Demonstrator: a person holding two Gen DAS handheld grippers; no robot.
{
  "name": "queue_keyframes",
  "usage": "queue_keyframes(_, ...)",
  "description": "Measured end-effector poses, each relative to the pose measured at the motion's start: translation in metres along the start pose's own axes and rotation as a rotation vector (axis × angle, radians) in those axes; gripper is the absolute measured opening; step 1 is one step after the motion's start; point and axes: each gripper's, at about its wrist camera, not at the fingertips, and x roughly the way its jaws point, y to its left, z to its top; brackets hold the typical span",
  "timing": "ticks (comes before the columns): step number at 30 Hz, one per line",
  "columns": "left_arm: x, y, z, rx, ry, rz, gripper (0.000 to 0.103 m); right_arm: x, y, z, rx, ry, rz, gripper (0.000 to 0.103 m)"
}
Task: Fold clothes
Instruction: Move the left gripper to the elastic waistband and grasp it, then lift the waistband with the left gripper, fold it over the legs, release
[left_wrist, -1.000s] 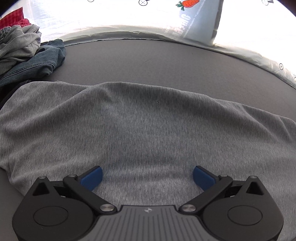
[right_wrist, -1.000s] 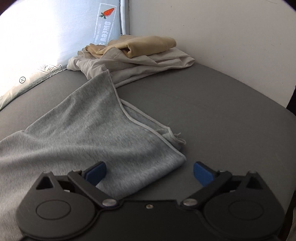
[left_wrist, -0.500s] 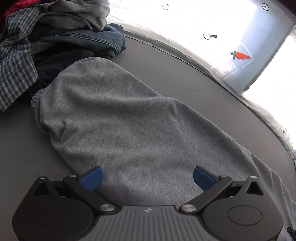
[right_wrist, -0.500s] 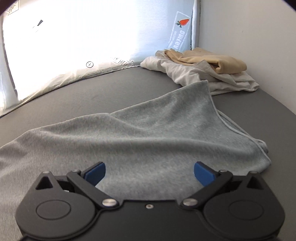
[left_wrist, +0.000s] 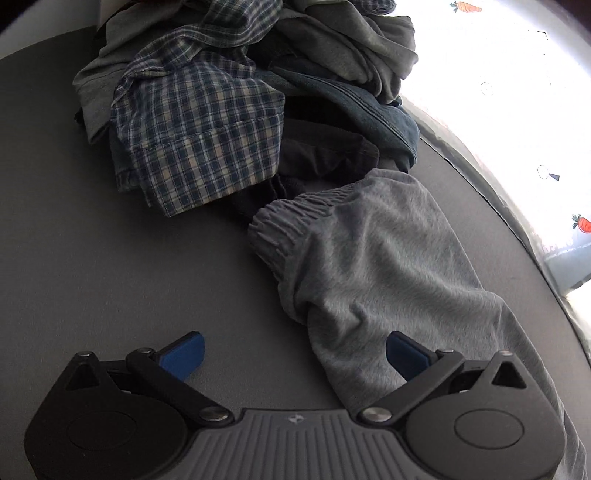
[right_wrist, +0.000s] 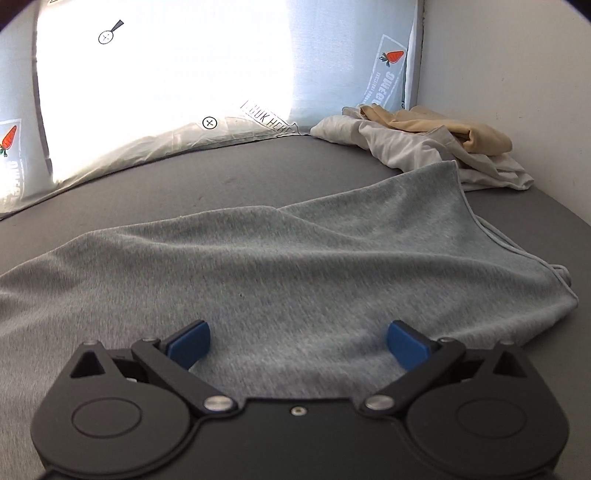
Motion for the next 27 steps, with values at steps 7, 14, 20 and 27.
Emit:
queue_keyframes(7,0.020,-0.003,0.016,0.023,-0.055,0.029,0.103,-0.001,0.001,0.000,-0.002,-0.003,0.002,0.103)
queue_keyframes(14,0.030,-0.012,0.017,0.089,-0.093,0.068,0.102,0.000,0.000,0.000,-0.002,-0.003,0.003,0.103)
queue_keyframes(20,0.026,-0.009,0.021,0.019,-0.113,0.024,0.058,0.000,0.000,0.000,-0.002,-0.003,0.005,0.103)
queue_keyframes(27,0.016,-0.029,0.031,0.016,-0.147,-0.036,0.027,0.000,0.000,0.000,0.000,-0.005,0.007,0.103)
